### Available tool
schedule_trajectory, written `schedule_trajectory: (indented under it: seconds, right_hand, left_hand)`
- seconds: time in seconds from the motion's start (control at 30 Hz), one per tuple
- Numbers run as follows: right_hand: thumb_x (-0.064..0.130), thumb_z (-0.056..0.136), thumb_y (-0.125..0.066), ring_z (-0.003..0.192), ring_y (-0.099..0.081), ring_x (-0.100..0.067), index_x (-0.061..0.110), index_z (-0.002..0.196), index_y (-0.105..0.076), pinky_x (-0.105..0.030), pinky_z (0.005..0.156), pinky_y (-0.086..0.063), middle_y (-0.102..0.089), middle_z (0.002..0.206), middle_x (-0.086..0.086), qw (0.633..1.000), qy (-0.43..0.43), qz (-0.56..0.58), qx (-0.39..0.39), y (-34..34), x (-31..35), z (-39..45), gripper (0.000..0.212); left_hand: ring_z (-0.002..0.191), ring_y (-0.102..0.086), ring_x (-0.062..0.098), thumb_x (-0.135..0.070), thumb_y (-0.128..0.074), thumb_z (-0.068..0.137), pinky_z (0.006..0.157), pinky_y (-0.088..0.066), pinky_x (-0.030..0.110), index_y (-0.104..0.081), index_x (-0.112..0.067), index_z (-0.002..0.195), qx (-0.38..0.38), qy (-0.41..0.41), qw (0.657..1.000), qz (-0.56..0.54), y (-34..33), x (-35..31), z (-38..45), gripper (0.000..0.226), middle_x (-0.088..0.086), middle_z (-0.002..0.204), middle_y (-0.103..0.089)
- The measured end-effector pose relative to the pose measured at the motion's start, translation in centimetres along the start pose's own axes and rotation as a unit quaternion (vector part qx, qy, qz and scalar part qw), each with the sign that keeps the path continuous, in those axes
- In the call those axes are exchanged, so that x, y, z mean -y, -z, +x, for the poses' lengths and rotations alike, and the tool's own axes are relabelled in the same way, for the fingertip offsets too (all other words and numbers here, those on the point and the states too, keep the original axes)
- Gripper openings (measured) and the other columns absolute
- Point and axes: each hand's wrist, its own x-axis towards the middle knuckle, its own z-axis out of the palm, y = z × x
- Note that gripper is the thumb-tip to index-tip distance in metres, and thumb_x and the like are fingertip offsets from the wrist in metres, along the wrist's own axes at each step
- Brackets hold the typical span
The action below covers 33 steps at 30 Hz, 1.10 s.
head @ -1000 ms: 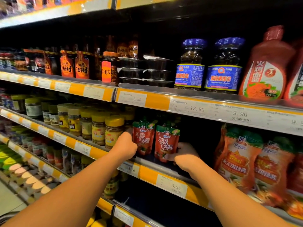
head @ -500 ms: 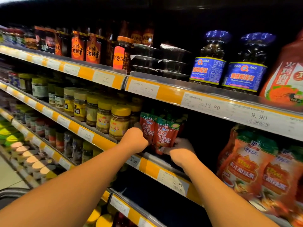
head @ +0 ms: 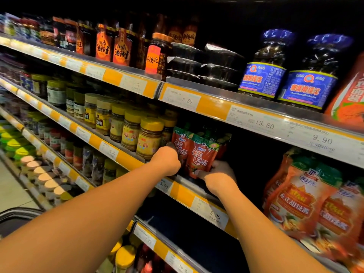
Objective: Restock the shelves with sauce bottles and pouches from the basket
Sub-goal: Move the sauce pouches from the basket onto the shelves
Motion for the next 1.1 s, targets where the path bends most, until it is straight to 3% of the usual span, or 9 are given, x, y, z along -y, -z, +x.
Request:
schedule_trajectory:
  seconds: [0.13, 0.27, 0.37, 0.43, 0.6, 0.67, 0.73, 0.9, 1.1]
  right_hand:
    - [0.049, 0.056, -0.096, 0.076, -0.069, -0.009, 0.038, 0.066, -0.064, -0.034, 0.082, -0.057, -0.062, 0.062, 0.026, 1.000, -0.004, -0.007, 0.013, 0.4, 0.2, 0.5, 0.035]
    - [0.049, 0.056, -0.094, 0.077, -0.070, -0.011, 0.046, 0.064, -0.067, -0.041, 0.086, -0.059, -0.064, 0.063, 0.026, 1.000, 0.005, 0.003, 0.016, 0.1, 0.1, 0.0, 0.028]
    - [0.057, 0.054, -0.090, 0.079, -0.071, -0.013, 0.056, 0.067, -0.067, -0.043, 0.087, -0.059, -0.064, 0.065, 0.025, 1.000, 0.008, 0.000, 0.015, -0.3, -0.2, -0.2, 0.027]
    - [0.062, 0.051, -0.087, 0.079, -0.071, -0.011, 0.072, 0.072, -0.062, -0.042, 0.087, -0.059, -0.064, 0.061, 0.030, 1.000, 0.013, 0.011, 0.022, -0.1, -0.2, -0.3, 0.035]
    - [0.072, 0.049, -0.086, 0.076, -0.070, -0.006, 0.067, 0.076, -0.066, -0.028, 0.070, -0.053, -0.063, 0.064, 0.041, 0.998, -0.002, 0.036, 0.052, 1.9, 1.0, -2.2, 0.034]
    - [0.065, 0.060, -0.090, 0.069, -0.070, -0.009, 0.040, 0.073, -0.069, -0.026, 0.060, -0.049, -0.063, 0.058, 0.035, 0.998, -0.014, 0.048, 0.046, 3.2, 2.0, -3.7, 0.035]
    - [0.051, 0.073, -0.090, 0.062, -0.072, -0.014, 0.035, 0.083, -0.062, -0.026, 0.053, -0.048, -0.068, 0.063, 0.025, 0.997, -0.023, 0.073, 0.018, 4.4, 2.8, -5.4, 0.033]
    - [0.032, 0.087, -0.078, 0.078, -0.061, -0.005, 0.036, 0.087, -0.059, -0.028, 0.062, -0.047, -0.067, 0.090, 0.010, 0.980, 0.117, 0.061, -0.150, 4.8, 5.6, -12.0, 0.020]
    - [0.036, 0.091, -0.073, 0.102, -0.052, 0.019, 0.043, 0.106, -0.064, -0.015, 0.084, -0.043, -0.060, 0.107, 0.034, 0.964, 0.260, -0.017, 0.054, -2.5, 8.5, -21.9, 0.019]
  left_hand:
    - [0.117, -0.059, 0.037, -0.013, -0.055, 0.098, 0.082, -0.050, 0.038, -0.037, 0.002, 0.144, -0.007, 0.014, 1.000, -0.007, 0.3, -0.2, -0.3, 0.052, 0.021, 0.134, -0.057]
    - [0.115, -0.061, 0.037, -0.014, -0.055, 0.099, 0.089, -0.053, 0.040, -0.043, 0.002, 0.140, -0.008, 0.008, 1.000, -0.006, 0.7, -0.4, -1.0, 0.046, 0.020, 0.129, -0.060]
    - [0.090, -0.060, 0.033, -0.015, -0.057, 0.097, 0.083, -0.057, 0.043, -0.053, -0.006, 0.095, -0.019, -0.006, 0.999, -0.033, 1.2, -0.4, -1.6, 0.011, 0.009, 0.088, -0.059]
    - [0.077, -0.055, 0.028, -0.015, -0.058, 0.095, 0.072, -0.055, 0.041, -0.042, -0.014, 0.076, -0.032, -0.004, 0.997, -0.067, 1.7, -0.3, -2.3, 0.025, 0.005, 0.077, -0.050]
    - [0.077, -0.055, 0.018, -0.024, -0.059, 0.097, 0.058, -0.043, 0.030, -0.047, -0.012, 0.108, -0.073, -0.035, 0.986, -0.145, 2.9, 1.0, -5.1, 0.020, 0.009, 0.098, -0.058]
    - [0.104, -0.061, 0.022, -0.028, -0.061, 0.099, 0.079, -0.051, 0.031, -0.047, -0.015, 0.130, -0.089, -0.073, 0.975, -0.191, 3.2, 2.3, -7.2, 0.037, 0.008, 0.122, -0.061]
    - [0.127, -0.055, 0.016, -0.033, -0.063, 0.100, 0.098, -0.048, 0.032, -0.044, -0.023, 0.146, -0.108, -0.098, 0.962, -0.230, 3.4, 4.3, -9.7, 0.052, -0.004, 0.140, -0.057]
    - [0.129, -0.049, -0.001, -0.044, -0.062, 0.100, 0.105, -0.047, 0.030, -0.049, -0.035, 0.142, -0.111, -0.086, 0.955, -0.260, 3.0, 11.2, -16.0, 0.045, -0.021, 0.140, -0.053]
    - [0.124, -0.053, -0.009, -0.050, -0.059, 0.101, 0.101, -0.050, 0.027, -0.055, -0.042, 0.140, -0.111, 0.013, 0.956, -0.269, 1.4, 22.2, -24.4, 0.040, -0.029, 0.134, -0.056]
